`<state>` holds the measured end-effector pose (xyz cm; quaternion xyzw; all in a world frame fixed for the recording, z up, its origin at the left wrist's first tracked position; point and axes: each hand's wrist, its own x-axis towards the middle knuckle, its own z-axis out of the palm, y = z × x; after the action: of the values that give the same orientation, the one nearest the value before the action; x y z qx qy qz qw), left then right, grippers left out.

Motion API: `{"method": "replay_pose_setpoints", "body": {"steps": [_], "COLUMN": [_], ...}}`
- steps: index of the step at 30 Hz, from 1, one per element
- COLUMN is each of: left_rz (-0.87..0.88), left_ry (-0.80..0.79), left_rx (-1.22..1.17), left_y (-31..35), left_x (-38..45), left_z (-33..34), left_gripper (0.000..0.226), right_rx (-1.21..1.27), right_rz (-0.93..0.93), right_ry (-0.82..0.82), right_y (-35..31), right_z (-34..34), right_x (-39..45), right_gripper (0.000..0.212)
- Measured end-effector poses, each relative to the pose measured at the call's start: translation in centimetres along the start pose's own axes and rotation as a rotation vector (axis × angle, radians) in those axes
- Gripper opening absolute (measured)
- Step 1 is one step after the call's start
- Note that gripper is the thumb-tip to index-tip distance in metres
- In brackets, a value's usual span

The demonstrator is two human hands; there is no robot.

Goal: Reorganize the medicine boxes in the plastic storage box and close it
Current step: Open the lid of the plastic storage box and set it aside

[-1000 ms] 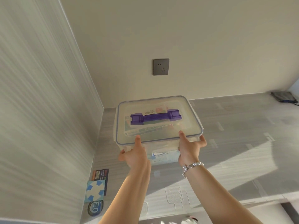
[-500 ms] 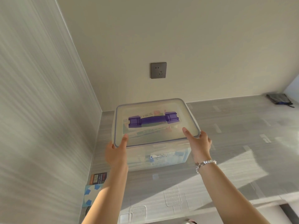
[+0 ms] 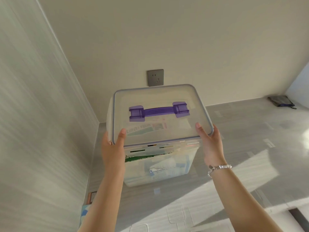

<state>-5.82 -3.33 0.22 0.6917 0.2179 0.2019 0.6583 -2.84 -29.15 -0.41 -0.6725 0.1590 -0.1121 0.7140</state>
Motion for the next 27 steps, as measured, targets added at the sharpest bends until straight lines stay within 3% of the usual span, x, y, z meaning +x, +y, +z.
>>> {"method": "replay_pose_setpoints", "body": {"steps": [8,14,17,22,27], "left_rz": [-0.085,-0.128,-0.177,-0.271,-0.413], "left_ry": [-0.173,-0.279,-0.324,-0.299,-0.248], "left_rx": [-0.193,-0.182,-0.162,-0.110,-0.092], "left_y": [1.8,1.1,-0.2,-3.4,-8.4], "left_x": [-2.7,-7.3,-9.3,-11.5,-12.0], "left_z": [8.9,20.3,26.0,33.1,35.6], "left_gripper": [0.079,0.075,0.057,0.056,0.057], "right_rx": [0.200,0.261,0.239,0.131,0.059], "right_rz": [-0.014,0.054,0.130,0.239,0.386], "right_ry": [0.136,0.242,0.240,0.189,0.140], "right_y": [-1.5,-1.2,-0.2,2.6,6.8], "right_z": [-7.5,-17.6,-23.3,-29.5,-30.9], "right_x": [3.8,9.1,12.5,17.2,20.8], "right_gripper": [0.041,0.035,0.038,0.033,0.040]}}
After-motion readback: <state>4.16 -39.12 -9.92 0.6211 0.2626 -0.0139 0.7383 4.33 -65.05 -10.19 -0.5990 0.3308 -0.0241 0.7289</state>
